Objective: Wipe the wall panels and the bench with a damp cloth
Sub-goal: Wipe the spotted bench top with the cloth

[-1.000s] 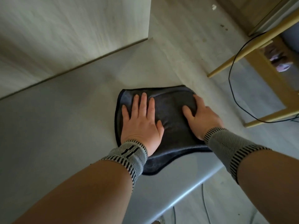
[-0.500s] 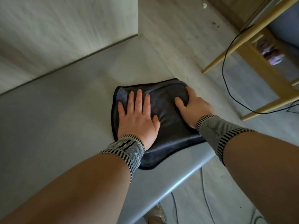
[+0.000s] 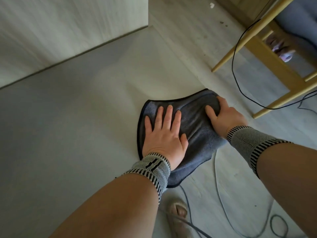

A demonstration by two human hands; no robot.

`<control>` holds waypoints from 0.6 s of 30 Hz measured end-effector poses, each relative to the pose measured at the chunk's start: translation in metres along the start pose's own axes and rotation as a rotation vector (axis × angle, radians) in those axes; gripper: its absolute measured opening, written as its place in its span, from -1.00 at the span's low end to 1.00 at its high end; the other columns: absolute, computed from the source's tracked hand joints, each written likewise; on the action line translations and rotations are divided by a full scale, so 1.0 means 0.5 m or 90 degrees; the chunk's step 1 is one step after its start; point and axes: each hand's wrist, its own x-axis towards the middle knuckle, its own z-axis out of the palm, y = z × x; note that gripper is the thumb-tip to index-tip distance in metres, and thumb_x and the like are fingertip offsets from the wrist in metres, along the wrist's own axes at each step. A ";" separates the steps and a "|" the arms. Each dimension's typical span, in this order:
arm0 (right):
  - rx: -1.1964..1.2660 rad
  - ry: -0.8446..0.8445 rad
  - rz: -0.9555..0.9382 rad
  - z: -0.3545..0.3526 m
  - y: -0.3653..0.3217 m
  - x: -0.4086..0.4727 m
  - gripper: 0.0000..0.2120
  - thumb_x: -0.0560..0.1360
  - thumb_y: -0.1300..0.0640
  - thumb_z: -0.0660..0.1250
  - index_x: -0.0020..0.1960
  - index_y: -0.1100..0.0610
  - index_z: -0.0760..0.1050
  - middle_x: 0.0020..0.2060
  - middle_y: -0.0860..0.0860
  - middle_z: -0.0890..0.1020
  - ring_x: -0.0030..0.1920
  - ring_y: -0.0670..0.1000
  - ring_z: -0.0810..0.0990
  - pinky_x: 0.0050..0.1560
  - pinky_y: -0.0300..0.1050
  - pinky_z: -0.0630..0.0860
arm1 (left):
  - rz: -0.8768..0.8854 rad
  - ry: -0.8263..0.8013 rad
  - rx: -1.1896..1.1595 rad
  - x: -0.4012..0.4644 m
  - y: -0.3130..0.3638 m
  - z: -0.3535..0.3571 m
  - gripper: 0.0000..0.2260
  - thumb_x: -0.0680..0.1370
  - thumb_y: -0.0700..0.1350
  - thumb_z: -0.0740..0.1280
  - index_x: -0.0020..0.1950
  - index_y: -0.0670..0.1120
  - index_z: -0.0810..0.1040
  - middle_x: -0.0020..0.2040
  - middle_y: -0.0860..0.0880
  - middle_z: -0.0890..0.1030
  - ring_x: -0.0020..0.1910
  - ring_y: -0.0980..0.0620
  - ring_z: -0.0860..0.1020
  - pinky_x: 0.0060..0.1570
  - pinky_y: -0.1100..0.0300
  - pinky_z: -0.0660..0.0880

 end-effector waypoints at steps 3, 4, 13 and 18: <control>-0.064 0.053 -0.031 0.013 -0.006 -0.026 -0.29 0.52 -0.37 -0.10 0.54 0.01 0.02 0.28 0.20 0.43 0.19 0.26 0.48 0.09 0.11 0.44 | -0.008 0.011 0.011 0.002 0.002 0.007 -0.38 0.63 0.18 -0.06 0.61 0.03 -0.23 0.61 0.00 -0.27 0.58 -0.08 -0.25 0.49 -0.24 -0.24; -0.078 0.069 -0.062 0.014 -0.006 -0.038 -0.27 0.52 -0.35 -0.10 0.55 0.04 0.01 0.36 0.20 0.36 0.27 0.26 0.42 0.19 0.15 0.41 | -0.012 0.013 0.017 0.003 0.004 0.007 -0.37 0.63 0.19 -0.06 0.61 0.02 -0.23 0.61 -0.01 -0.27 0.58 -0.08 -0.24 0.49 -0.23 -0.23; -0.157 -0.006 -0.592 0.029 0.035 -0.115 -0.19 0.36 -0.32 0.08 0.49 0.11 0.22 0.51 0.21 0.23 0.51 0.30 0.12 0.39 0.48 0.08 | 0.035 -0.039 0.045 -0.102 0.012 0.028 -0.03 0.42 0.45 0.16 0.61 -0.05 -0.15 0.60 -0.08 -0.28 0.57 -0.18 -0.26 0.47 -0.26 -0.22; -0.322 0.005 -0.743 0.013 0.098 -0.089 -0.02 0.21 -0.36 0.31 0.50 0.08 0.15 0.50 0.24 0.21 0.49 0.33 0.16 0.39 0.36 0.10 | -0.010 -0.073 0.109 -0.141 0.040 0.053 -0.03 0.50 0.24 0.34 0.58 -0.05 -0.30 0.54 -0.14 -0.43 0.54 -0.25 -0.33 0.43 -0.37 -0.22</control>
